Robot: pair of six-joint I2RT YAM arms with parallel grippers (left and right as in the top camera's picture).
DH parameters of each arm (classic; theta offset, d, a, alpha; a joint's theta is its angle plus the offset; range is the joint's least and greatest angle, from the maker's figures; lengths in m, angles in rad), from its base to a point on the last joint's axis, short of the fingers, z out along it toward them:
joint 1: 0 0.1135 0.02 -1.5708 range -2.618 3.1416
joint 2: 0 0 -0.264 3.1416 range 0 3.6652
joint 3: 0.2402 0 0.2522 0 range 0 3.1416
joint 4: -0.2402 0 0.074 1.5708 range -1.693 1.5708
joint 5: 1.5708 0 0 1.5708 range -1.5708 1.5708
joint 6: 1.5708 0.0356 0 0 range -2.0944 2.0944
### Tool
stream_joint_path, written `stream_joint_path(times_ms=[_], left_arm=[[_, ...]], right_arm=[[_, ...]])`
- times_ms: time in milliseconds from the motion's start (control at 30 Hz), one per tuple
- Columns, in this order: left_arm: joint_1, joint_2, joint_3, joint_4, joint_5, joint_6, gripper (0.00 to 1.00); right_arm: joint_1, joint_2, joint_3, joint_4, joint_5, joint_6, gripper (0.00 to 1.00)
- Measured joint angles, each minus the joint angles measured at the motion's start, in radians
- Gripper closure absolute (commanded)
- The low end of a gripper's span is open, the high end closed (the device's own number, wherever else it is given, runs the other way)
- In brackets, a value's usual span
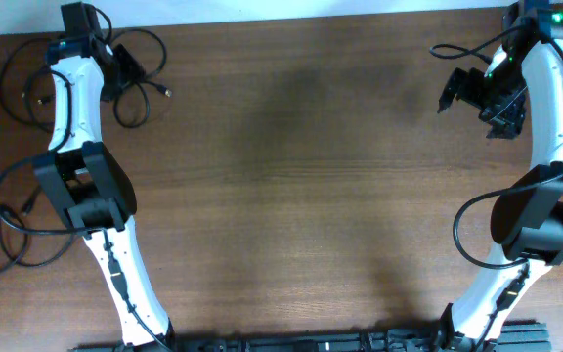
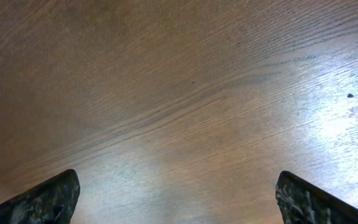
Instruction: Untangle cables
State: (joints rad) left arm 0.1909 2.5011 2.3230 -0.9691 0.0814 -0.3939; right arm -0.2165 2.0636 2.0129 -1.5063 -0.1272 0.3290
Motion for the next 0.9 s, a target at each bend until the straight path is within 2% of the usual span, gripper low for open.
stream_joint_path(times_ms=[100, 167, 200, 267, 367, 467, 533, 600, 667, 700, 833, 900], left_arm=[[0.000, 0.000, 0.000, -0.013, -0.011, 0.035, 0.36], [0.000, 0.000, 0.000, -0.015, -0.011, 0.044, 0.42], [0.000, 0.000, 0.000, -0.015, -0.011, 0.049, 0.41], [0.000, 0.000, 0.000, -0.018, -0.011, 0.061, 0.35], [0.000, 0.000, 0.008, -0.041, -0.011, 0.078, 0.34], [0.000, -0.023, 0.039, -0.061, -0.010, 0.084, 0.25], [0.000, -0.076, 0.053, -0.071, -0.001, 0.085, 0.19], [0.000, -0.165, 0.066, -0.076, 0.026, 0.088, 0.18], [0.000, -0.254, 0.072, -0.099, 0.059, 0.088, 0.09], [0.000, -0.314, 0.080, -0.122, 0.079, 0.090, 0.02], [-0.001, -0.545, 0.113, -0.307, 0.132, 0.092, 0.01], [-0.001, -0.601, 0.117, -0.362, 0.133, 0.092, 0.01]], right_arm=[[0.000, 0.000, 0.000, 0.000, 0.000, 0.000, 0.02], [0.000, 0.000, 0.000, 0.000, 0.000, 0.000, 0.02], [0.000, 0.000, 0.000, 0.000, 0.000, 0.000, 0.02], [0.000, 0.000, 0.000, 0.000, 0.000, 0.000, 0.02], [0.000, 0.000, 0.000, 0.000, 0.000, 0.000, 0.02], [0.000, 0.000, 0.000, 0.000, 0.000, 0.000, 0.02], [0.000, 0.000, 0.000, 0.000, 0.000, 0.000, 0.02], [0.000, 0.000, 0.000, 0.000, 0.000, -0.001, 0.02], [0.000, 0.000, 0.000, 0.000, 0.000, 0.000, 0.02], [0.000, 0.000, 0.000, 0.000, 0.000, 0.000, 0.02], [0.000, 0.000, 0.000, 0.001, 0.000, -0.001, 0.02], [0.000, 0.000, 0.000, 0.000, 0.000, 0.000, 0.02]])
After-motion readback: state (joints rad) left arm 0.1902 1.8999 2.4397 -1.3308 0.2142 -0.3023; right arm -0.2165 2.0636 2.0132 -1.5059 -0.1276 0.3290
